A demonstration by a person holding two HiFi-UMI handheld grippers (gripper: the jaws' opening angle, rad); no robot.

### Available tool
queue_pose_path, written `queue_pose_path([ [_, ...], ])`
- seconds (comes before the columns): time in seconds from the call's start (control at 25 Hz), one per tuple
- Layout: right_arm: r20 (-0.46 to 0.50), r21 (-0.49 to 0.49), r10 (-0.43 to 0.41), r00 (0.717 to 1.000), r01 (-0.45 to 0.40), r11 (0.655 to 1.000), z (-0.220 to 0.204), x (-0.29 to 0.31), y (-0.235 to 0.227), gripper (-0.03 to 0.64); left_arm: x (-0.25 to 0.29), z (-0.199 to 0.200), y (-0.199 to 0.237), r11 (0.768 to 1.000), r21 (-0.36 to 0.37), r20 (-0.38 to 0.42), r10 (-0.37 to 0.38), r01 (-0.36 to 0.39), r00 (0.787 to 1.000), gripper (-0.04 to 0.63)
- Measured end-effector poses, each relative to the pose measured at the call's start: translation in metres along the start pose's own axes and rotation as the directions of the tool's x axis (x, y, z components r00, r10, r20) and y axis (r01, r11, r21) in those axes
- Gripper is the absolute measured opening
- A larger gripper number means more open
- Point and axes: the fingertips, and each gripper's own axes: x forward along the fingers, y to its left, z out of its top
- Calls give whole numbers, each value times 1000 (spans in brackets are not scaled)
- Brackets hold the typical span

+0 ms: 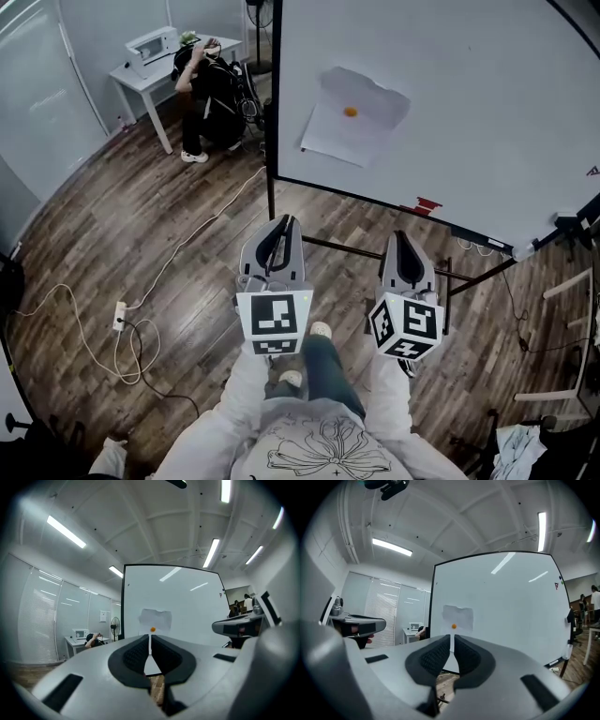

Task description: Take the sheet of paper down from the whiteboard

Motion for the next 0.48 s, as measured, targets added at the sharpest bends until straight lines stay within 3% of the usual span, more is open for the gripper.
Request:
queue_pose_path([
  [0.48,22,-8,23,999,-23,1000,11,131,-61,14,133,8,-1,999,22,15,33,-34,999,17],
])
